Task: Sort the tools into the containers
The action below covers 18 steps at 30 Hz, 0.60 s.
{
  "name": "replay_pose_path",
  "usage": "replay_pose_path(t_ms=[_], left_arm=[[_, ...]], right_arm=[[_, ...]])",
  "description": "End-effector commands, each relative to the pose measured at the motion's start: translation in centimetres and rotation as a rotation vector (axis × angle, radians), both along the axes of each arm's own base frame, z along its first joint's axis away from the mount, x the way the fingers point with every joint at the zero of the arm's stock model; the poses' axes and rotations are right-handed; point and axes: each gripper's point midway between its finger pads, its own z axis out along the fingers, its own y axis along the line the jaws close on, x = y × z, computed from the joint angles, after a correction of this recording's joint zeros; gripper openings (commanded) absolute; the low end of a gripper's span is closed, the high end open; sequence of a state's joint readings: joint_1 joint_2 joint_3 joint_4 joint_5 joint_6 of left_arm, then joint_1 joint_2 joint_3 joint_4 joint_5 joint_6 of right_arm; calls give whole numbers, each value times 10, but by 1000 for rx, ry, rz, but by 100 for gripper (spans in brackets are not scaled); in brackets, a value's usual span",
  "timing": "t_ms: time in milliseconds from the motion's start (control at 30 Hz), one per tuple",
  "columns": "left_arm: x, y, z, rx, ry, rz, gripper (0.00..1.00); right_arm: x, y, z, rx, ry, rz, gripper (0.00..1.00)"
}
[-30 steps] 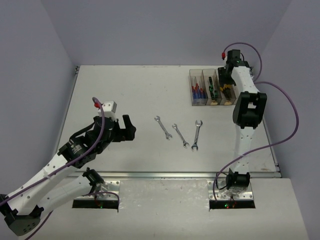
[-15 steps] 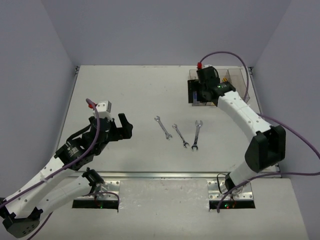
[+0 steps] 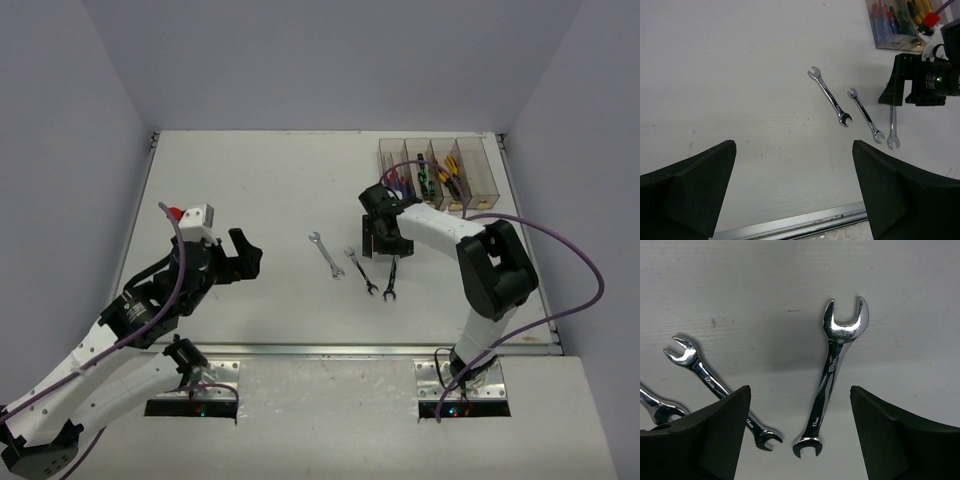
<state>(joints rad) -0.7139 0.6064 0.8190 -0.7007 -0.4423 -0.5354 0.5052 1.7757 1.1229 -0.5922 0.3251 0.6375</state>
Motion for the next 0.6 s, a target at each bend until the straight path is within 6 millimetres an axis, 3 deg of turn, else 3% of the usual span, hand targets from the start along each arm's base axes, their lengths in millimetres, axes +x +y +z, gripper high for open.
replay_pose_path(t_ms=[0,100,333,500,567], left_arm=[[-1,-3,13,-52,-51,-14,100],[-2,-3,15,-58,-58,-21,100],[-3,-5,16,-59,-62,-37,100],[-3,-6,16,-61,-64,-42,100],[-3,-6,17,-62,-66,-41,100]], right_arm=[[-7,-2,-13,47,62,-65,70],[-16,-3,-24,77,106,-63,62],[-30,-16,-40,78,157,-95,58],[-38,-18,-51,116,198,-111,39],[-40,-22,-55,117,205,-129,38]])
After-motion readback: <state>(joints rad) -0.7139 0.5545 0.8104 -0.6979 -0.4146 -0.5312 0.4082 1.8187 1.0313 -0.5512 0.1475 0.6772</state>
